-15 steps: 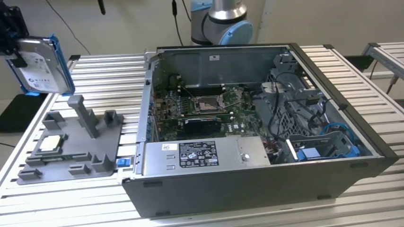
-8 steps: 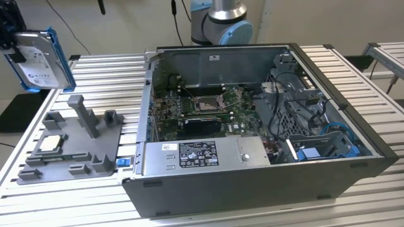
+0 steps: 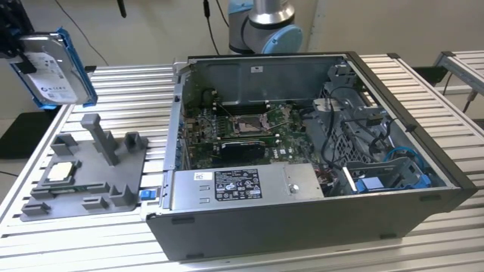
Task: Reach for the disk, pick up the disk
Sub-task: 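Pick up the disk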
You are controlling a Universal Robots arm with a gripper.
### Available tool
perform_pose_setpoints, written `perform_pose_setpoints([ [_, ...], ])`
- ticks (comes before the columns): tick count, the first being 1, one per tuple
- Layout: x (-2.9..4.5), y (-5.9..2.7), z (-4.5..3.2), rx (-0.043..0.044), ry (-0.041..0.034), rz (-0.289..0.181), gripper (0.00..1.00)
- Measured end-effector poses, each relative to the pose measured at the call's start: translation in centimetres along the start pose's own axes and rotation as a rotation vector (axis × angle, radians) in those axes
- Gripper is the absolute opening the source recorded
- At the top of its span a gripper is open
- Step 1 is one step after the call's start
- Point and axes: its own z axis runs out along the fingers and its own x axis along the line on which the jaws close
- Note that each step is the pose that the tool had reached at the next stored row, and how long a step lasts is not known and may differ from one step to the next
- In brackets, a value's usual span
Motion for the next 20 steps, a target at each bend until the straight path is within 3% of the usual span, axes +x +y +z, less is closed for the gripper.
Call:
perform_pose_setpoints([
  [5,-0.08,-0.23,-1.9,0.0072,-0.0001,-0.001,0.0],
  [20,-0.31,-1.05,-8.35,0.0106,-0.0002,-0.003,0.0],
])
